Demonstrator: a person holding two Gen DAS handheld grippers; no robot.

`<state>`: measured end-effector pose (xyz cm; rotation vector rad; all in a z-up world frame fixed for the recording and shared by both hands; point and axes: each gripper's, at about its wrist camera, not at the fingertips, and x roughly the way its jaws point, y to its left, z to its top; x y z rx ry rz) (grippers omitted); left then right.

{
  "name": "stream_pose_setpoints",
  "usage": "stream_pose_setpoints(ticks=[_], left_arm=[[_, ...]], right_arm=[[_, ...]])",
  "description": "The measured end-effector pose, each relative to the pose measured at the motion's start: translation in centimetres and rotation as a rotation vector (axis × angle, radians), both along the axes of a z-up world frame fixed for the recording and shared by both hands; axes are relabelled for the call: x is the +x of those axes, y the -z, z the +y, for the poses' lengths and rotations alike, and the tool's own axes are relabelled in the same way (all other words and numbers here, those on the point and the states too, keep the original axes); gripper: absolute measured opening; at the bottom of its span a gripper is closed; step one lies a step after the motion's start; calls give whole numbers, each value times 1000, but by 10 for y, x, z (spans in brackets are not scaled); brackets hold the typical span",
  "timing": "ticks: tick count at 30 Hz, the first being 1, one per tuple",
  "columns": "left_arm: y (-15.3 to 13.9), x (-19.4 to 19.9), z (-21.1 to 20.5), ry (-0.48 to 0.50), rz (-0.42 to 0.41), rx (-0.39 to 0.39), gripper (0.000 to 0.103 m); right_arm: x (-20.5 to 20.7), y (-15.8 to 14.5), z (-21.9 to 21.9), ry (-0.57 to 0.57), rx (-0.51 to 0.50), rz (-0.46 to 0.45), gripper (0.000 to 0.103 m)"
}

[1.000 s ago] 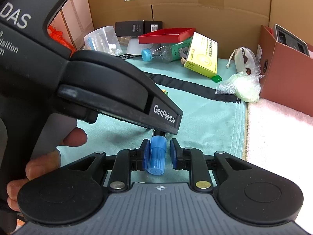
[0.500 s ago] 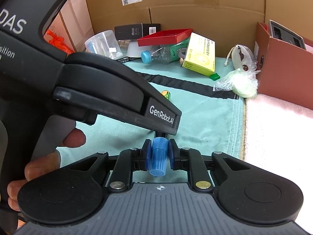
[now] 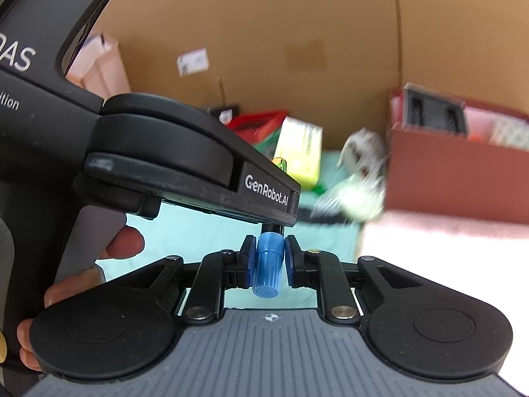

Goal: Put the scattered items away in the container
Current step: 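Lift the marker and carry it over the red container with both tools, then open both tools to drop the marker into the red container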

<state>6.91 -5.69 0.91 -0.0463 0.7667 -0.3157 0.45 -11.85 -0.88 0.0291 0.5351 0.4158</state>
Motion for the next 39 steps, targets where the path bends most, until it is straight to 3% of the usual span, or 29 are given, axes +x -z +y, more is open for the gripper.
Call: stream_pose_setpoints(ticks=[6,17,20,22,24,25,28,31,34,39], left_arm=[[-31,6,-37,59,-101,10,19],[-69,37,-102,170,-191,-23,18],[-75,50,-120,199,-199,-30,16],[-79,58,-133,227,-209,-33,8],[-80,66,-146,243,-211,-31,7],[-80,70,-153,243,-222,-21,15],[-76,83,-169,250,-236,5,18],[-68,99,-179,259,-223,6,17],[-61,114,-186,262,-211,3,10],[-48,128,-195,272,-190,14,9]], right_arm=[[9,-28,-29,63,20,-92,21],[41,-61,-87,170,8,-206,21],[54,-66,-100,197,-5,-225,21],[64,-68,-111,211,-6,-232,21],[76,-68,-122,223,2,-231,21],[83,-67,-127,231,3,-223,21],[99,-61,-141,254,7,-221,21],[113,-59,-156,262,42,-220,22],[128,-53,-163,280,20,-215,25],[144,-41,-172,297,7,-194,28]])
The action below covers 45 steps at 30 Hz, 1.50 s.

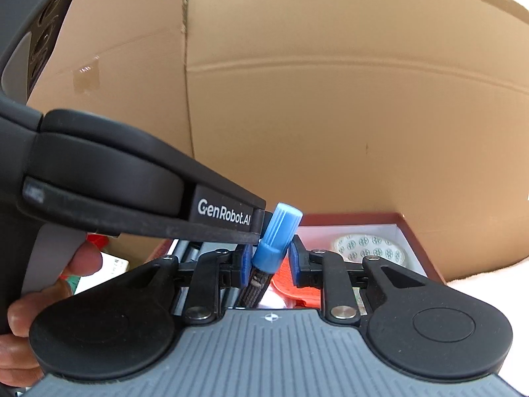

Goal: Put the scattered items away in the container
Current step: 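Open both tools to drop the marker into the red container, then move both tools back toward the plastic-wrapped ball on the cloth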

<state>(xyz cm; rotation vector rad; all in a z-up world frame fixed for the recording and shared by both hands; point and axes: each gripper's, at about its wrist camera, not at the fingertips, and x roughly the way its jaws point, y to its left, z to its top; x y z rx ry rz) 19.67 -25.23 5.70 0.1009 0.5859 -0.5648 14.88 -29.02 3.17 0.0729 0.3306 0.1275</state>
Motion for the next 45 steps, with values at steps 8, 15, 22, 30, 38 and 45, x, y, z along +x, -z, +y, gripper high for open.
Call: stream_pose_setpoints(ticks=[8,15,22,30,38,45], left_arm=[[12,16,1,-44,11,12,57],[18,13,6,-90,-17,-27,96],[25,8,0,-77,-9,24,98],[23,-1,5,-78,-7,34,98],[14,-16,17,-82,-13,23,98],[4,-40,35,-73,-36,4,98]], right_arm=[[28,28,-17,121,-31,67,80],[32,46,-36,173,-29,73,94],[6,41,-28,180,-29,85,102],[-8,26,-20,184,-21,84,102],[-14,14,-9,175,-31,55,103],[-37,-1,10,143,-52,20,103]])
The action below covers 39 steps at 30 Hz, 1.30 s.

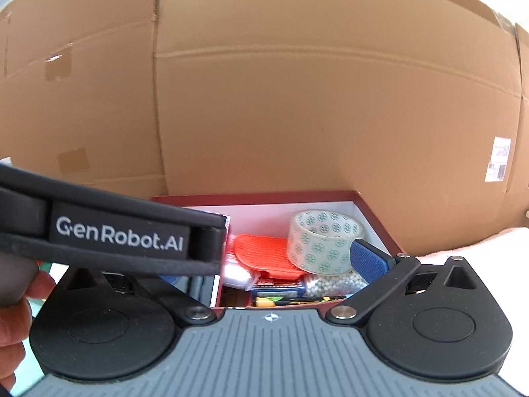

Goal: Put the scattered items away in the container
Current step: 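Move both tools back toward the plastic-wrapped ball on the cloth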

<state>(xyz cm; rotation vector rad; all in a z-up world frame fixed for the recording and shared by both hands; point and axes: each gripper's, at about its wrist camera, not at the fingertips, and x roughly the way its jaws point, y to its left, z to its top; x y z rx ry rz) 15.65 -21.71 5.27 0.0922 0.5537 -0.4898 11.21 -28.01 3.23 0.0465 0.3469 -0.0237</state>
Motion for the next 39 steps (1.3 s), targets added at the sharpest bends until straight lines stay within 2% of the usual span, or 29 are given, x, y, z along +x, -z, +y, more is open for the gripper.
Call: stream_pose_setpoints(ticks=[9,18,24,30,39], left_arm=[[-6,-37,27,-4,-26,-16,98],[4,-67,71,-77,-7,-48,99],[16,-85,104,-128,19,-67,99],[36,-95,139,-172,78,-89,99],[66,-104,176,-208,119,-79,99]], right_arm=[[-32,-8,34,-48,-51,-33,103],[-56,-1,67,-114,-41,-27,103],[-65,10,93,-166,-26,0,103],[-73,25,121,-228,-10,44,103],[-79,51,157,-292,18,125,103]])
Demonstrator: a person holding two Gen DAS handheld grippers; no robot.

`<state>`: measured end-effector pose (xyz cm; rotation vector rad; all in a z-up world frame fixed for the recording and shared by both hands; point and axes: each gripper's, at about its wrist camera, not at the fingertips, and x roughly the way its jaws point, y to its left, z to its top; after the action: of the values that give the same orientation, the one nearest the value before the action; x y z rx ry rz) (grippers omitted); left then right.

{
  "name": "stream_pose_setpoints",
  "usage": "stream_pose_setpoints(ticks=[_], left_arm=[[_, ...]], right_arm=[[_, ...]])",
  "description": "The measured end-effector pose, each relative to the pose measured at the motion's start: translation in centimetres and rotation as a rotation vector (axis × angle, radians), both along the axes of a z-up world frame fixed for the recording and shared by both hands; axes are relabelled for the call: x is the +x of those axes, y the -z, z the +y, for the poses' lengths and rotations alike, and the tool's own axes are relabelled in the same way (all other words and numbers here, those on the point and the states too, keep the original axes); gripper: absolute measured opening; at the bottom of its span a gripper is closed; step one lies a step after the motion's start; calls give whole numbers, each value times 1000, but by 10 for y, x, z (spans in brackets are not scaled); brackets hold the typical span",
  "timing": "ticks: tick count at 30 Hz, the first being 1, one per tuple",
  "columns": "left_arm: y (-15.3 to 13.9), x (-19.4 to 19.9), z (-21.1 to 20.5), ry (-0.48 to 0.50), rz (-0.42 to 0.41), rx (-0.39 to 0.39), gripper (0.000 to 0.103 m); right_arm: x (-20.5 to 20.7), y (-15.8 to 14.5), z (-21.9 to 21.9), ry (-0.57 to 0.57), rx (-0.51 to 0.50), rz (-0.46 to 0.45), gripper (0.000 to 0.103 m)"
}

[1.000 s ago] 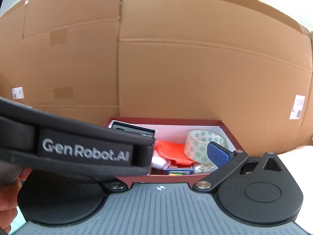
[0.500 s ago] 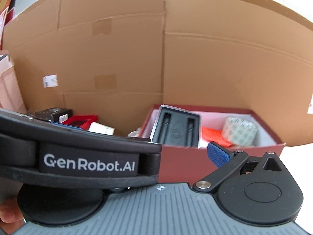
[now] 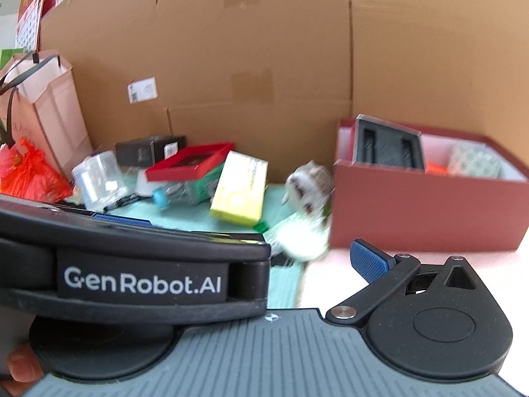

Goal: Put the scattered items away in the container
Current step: 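Move both tools back toward the plastic-wrapped ball on the cloth, then close the left tool on the plastic-wrapped ball while the right tool grips it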

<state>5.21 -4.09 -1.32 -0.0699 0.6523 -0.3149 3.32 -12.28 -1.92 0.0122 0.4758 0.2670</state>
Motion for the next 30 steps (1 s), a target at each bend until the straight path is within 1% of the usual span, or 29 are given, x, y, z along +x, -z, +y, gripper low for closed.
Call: stream_pose_setpoints(ticks=[4,8,10,14,18,25,30], left_arm=[[9,5,11,-2,27,-10,99],[15,12,19,1,31,-5,99],[17,16,23,6,36,-8,98],[21,25,26,26,48,-24,96],[23,39,25,60,68,-31,90],[28,72,13,122,112,-31,79],[33,94,1,168,143,-33,76]], right_arm=[[3,9,12,-8,-14,24,103],[7,16,19,4,-62,10,103],[11,19,20,11,-77,6,103],[21,25,15,14,-73,15,102],[34,30,11,18,-86,17,97],[60,39,4,26,-67,50,90],[76,44,-3,39,-33,76,84]])
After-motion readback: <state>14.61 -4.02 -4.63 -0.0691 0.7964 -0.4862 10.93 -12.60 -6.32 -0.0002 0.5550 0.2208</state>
